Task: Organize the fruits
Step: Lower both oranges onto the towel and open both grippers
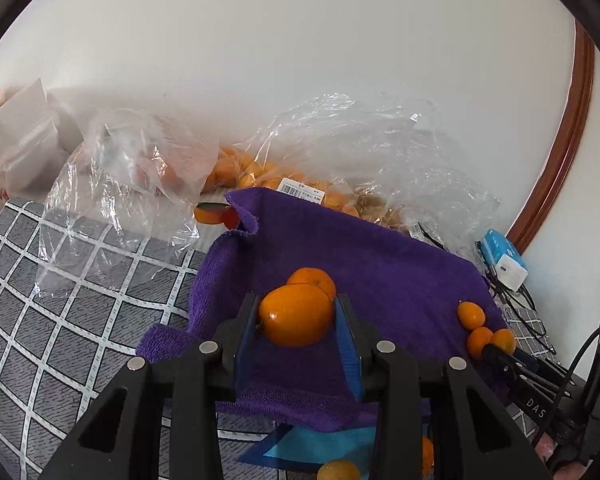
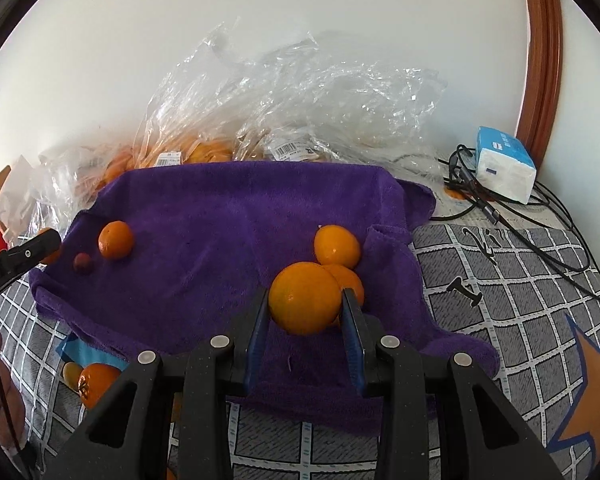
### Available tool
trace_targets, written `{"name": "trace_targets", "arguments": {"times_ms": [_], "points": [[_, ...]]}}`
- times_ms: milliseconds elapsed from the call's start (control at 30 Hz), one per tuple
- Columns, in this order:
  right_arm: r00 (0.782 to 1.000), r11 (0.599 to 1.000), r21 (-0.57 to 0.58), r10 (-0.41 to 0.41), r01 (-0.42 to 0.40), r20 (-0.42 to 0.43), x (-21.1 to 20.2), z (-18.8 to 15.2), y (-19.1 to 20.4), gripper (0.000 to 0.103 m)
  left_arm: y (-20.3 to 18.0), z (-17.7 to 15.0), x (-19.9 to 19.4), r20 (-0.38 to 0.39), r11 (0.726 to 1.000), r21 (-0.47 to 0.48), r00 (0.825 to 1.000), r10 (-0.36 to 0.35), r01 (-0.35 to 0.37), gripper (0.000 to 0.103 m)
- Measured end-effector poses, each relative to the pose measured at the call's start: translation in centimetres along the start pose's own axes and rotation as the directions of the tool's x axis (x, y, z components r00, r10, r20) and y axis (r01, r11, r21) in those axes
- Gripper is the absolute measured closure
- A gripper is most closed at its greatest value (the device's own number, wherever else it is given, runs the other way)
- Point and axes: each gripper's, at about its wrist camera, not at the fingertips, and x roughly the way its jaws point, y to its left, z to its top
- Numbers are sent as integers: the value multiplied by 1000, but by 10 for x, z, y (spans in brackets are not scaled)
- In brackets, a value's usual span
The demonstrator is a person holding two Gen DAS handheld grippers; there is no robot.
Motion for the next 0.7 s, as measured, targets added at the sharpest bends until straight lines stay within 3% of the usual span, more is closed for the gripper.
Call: {"name": "trace_targets", "arguments": {"times_ms": [700], "points": [[999, 999, -50, -15, 13, -41, 7, -7, 9, 68, -1, -9, 25, -82, 997, 35, 994, 71, -68, 68]]}}
